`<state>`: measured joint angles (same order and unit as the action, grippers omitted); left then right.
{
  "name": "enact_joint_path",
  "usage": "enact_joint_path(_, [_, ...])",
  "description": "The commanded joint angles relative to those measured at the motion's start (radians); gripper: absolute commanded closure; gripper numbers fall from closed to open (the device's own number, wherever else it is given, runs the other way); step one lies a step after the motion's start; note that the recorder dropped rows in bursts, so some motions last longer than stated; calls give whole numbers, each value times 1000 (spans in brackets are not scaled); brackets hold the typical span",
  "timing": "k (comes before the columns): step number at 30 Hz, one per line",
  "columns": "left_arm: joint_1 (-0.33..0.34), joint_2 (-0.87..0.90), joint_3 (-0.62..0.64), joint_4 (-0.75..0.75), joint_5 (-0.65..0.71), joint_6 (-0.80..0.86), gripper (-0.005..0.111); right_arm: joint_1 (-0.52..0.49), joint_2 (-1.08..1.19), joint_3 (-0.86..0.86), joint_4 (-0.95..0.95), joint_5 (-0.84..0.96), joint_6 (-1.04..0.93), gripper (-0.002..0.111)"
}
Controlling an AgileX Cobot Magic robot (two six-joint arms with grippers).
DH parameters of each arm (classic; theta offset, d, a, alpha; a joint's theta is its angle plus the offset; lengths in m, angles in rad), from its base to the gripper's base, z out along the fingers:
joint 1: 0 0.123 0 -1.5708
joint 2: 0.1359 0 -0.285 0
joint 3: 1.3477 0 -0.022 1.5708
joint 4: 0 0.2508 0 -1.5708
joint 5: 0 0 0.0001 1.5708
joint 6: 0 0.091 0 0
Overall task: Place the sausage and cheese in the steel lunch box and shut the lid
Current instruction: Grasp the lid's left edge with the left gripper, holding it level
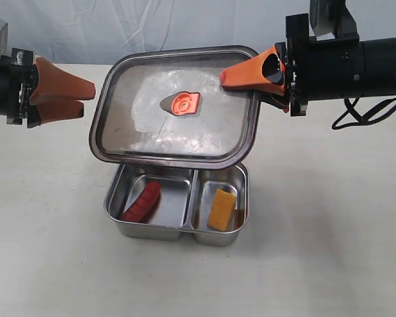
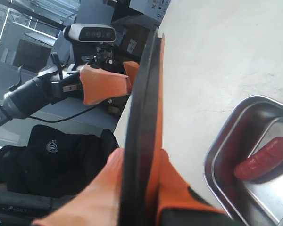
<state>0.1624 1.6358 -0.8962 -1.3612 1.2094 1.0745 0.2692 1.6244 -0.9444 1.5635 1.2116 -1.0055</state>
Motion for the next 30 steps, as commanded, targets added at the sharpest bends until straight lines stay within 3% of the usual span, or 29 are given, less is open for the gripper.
enact_joint_path(1, [-37,0,2,-20,12,12,47,30,-10,1,50,9,0,109])
enact_joint_path(10, [-76,0,2,-21,12,48,49,42,-10,1,59,9,0,109])
enact_joint_path(12, [-76,0,2,-21,12,48,58,42,-10,1,59,9,0,109])
enact_joint_path(18, [-76,0,2,-32,12,48,107,41,-10,1,49,9,-8,109])
enact_joint_path(30, [-76,0,2,-11,12,35,106,41,7,1,-104,9,-13,109])
